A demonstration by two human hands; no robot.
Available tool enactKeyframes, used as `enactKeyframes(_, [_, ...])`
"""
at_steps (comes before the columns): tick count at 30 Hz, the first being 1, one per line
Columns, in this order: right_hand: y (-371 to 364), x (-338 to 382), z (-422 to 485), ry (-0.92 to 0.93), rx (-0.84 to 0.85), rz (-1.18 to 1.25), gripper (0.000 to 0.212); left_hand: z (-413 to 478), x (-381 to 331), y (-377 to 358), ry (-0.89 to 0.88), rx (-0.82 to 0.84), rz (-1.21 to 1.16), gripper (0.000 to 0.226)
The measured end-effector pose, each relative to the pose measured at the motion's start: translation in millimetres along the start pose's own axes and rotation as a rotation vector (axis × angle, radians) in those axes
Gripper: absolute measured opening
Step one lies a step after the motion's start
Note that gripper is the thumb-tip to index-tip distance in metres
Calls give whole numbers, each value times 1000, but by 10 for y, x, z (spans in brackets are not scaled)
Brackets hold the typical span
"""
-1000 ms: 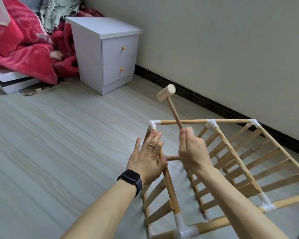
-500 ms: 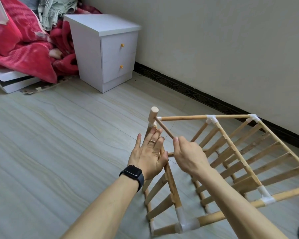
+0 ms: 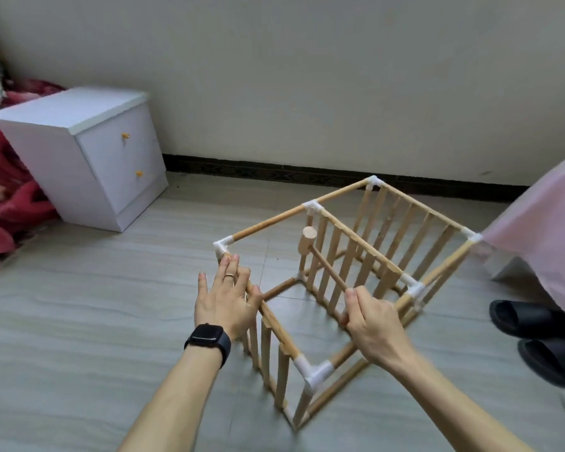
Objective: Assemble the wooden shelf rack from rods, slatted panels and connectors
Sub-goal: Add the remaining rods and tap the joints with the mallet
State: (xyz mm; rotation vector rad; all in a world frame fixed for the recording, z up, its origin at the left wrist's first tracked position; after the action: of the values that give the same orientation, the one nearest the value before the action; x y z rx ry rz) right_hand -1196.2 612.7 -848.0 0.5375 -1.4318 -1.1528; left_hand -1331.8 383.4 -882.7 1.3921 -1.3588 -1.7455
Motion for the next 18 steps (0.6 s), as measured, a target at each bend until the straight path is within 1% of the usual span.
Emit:
enactKeyframes(2, [48,-140,-155,14,-28,-152,39,-33,-88,48,22,34,66,50])
enactKeyframes(4, [44,-235,-274,22,-15,-233,40,-100,-240,74,28,59,174,51])
enactKeyframes(6, [11,-237,-383,41,-55,-297,41,-223,-497,54,-27,72,228,55])
enactKeyframes(7, [-3,-212,-431,40,-90,-309,38,-313,-664,19,-82,84,230,56])
enactKeyframes(9, [-6,-167,-486,16,-143,-259,28,-536,-1018,-119,-189,163,159,60])
enactKeyframes(11, [-3,-164,-499,-6,-127,-170,27,-821,-1300,-298,-233,295,50,60])
enactKeyframes(13, [37,-192,-498,-13,-87,-102,32,-1046,-1461,-415,-295,324,61,47])
enactKeyframes(15, [66,-205,-523,-9,-30,-68,35,-1154,-1466,-445,-336,288,131,31])
enactKeyframes(16, [78,-191,-548,-1,9,-41,36,-1168,-1428,-422,-327,287,161,27])
enactKeyframes(18, [107,-166,-597,-3,76,83,37,-1155,-1289,-358,-258,337,210,18])
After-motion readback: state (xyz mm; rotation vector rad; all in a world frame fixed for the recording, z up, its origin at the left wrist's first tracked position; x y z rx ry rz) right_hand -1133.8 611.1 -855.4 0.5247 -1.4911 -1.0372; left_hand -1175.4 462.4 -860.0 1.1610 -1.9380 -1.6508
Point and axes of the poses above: each hand's wrist, its own z-axis towards the middle knuckle, its own y-axis out of the back of the hand, x = y × z, the point moved 8 cm from there along z, towards the middle knuckle, and after that the axes turned 13 degrees about -z, right-handed, at the moved point
